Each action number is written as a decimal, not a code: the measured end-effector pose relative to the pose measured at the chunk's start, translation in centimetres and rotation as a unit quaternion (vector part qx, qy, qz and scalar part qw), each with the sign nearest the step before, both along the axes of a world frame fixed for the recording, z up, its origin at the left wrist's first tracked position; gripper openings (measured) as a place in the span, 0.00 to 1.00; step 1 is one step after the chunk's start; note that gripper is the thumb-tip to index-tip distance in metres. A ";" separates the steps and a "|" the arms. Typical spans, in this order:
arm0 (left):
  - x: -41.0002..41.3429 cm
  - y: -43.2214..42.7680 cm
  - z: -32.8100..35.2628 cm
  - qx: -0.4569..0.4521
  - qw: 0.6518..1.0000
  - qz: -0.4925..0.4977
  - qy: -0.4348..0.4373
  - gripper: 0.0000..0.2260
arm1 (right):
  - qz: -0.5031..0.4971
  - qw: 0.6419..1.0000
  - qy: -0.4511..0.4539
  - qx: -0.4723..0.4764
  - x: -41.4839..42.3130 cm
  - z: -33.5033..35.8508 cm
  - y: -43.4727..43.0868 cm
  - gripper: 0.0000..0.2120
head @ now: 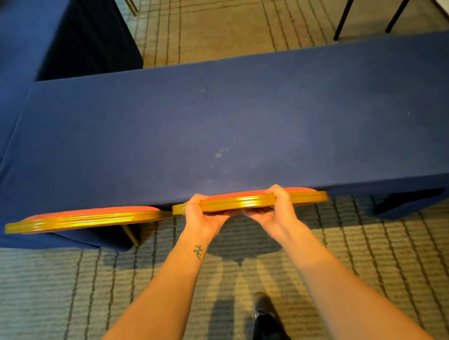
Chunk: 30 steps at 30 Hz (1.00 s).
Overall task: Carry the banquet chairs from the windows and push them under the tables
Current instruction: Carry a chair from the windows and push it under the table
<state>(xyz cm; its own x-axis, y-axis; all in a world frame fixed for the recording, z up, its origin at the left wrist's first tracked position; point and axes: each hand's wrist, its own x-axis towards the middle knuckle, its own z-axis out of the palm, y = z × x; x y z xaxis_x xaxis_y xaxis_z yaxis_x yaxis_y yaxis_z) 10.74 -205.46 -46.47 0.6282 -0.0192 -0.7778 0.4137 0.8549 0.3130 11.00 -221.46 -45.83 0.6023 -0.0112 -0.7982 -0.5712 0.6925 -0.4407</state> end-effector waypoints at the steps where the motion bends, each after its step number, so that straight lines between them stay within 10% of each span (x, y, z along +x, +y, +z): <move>1: 0.1 0.1 -0.1 -0.002 1.000 0.002 0.003 0.15 | 0.003 1.000 0.003 -0.001 0.1 0.0 0.0 0.18; 10: -1.4 0.0 -1.4 0.077 0.995 -0.062 0.024 0.24 | 0.024 0.999 -0.007 0.026 -1.0 0.5 -0.4 0.11; 17: -6.5 0.8 0.3 0.196 0.969 -0.147 0.021 0.30 | 0.183 0.983 -0.018 0.025 -4.1 2.7 0.2 0.31; 30: -17.2 14.4 11.5 0.200 0.977 0.054 -0.060 0.25 | 0.280 0.958 -0.048 0.029 -7.0 9.8 11.7 0.12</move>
